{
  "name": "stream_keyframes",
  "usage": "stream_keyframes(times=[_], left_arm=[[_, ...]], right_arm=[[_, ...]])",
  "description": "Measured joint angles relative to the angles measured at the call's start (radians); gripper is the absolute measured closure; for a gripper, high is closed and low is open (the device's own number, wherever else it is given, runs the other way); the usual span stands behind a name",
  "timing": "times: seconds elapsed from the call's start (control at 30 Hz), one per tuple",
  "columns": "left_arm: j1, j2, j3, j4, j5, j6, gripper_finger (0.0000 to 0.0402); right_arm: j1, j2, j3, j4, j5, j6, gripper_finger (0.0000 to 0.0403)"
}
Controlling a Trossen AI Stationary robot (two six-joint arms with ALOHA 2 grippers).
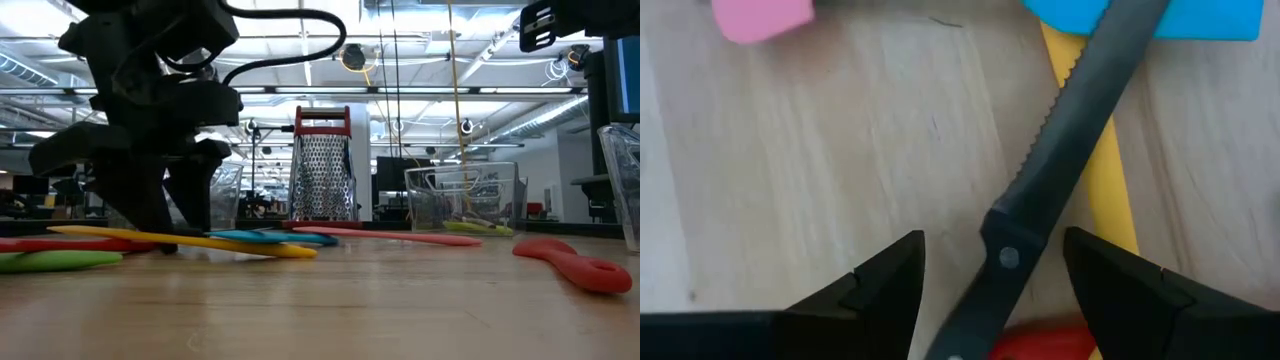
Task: Pick & Place Kitchen Items
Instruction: Put the black knife into the top left transparent bin
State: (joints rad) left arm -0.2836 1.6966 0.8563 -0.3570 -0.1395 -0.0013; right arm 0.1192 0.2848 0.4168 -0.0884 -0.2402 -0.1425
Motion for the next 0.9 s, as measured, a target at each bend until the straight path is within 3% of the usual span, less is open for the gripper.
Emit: stream_keyframes(times=[0.33, 0.73, 0.9], left_arm=[[0.005, 0.018, 0.000, 0.015, 0.005, 0.051, 0.0166], [0.003, 0.021, 0.000, 0.016, 0.013, 0.153, 0.0332], [0.002, 0.024, 0.031, -0.002, -0.035, 0.195, 0.0339]], right_arm=[[0.000, 0.000, 0.000, 0.005, 0.001, 0.000, 0.0403], [0.000, 0.000, 0.000, 0.005, 0.001, 0.026, 0.0403], [0.000, 0.000, 0.000, 0.005, 0.002, 0.026, 0.0403]])
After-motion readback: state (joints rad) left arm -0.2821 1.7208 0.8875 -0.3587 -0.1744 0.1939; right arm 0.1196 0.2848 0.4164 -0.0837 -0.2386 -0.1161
